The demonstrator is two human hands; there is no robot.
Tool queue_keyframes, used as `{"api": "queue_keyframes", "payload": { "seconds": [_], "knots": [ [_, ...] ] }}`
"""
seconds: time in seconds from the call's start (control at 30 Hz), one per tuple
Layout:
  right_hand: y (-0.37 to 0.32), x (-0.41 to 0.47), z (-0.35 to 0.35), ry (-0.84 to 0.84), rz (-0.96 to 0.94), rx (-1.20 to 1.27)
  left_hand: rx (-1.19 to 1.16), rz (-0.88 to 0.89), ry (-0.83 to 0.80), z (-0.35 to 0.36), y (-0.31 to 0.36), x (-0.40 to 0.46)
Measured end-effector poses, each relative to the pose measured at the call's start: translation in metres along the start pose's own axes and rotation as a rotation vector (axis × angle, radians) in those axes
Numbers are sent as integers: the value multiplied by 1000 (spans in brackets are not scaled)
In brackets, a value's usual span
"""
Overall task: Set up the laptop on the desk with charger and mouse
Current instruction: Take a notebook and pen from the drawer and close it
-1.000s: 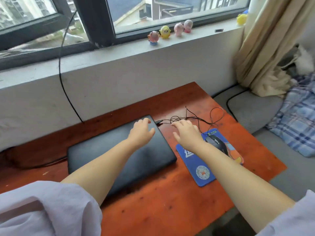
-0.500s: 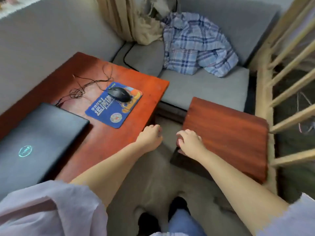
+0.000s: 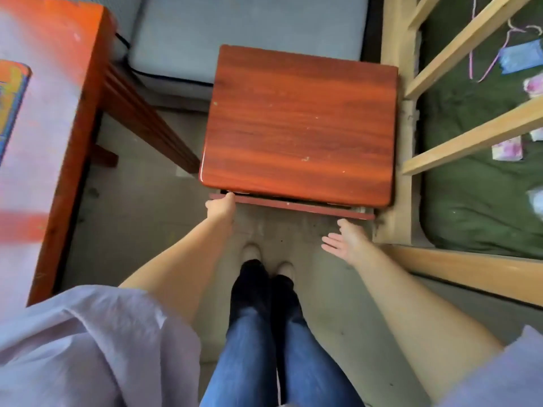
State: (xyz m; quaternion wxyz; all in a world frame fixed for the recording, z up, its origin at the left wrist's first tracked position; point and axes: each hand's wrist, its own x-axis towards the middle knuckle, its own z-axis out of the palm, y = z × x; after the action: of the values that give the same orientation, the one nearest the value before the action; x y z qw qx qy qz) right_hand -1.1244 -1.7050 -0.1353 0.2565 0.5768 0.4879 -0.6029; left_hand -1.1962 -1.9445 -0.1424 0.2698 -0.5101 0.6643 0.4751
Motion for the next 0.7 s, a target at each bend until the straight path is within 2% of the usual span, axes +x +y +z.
{"api": "queue_keyframes", "payload": {
  "seconds": [0.1,0.2,0.3,0.4,0.7],
  "knots": [
    [-4,25,2,-62,83,336,-252,-75,-39,25,-3,18],
    [-6,40,15,-78,107,484,-389,-180,-89,45,-10,30],
    [-12,51,26,-77,131,574,-507,-198,-201,58,-11,34],
    [-10,56,32,-15,150,680,-516,-214,-192,61,-16,36],
    [53,56,18,46,210,684,-516,-377,-135,44,-80,32]
  ]
}}
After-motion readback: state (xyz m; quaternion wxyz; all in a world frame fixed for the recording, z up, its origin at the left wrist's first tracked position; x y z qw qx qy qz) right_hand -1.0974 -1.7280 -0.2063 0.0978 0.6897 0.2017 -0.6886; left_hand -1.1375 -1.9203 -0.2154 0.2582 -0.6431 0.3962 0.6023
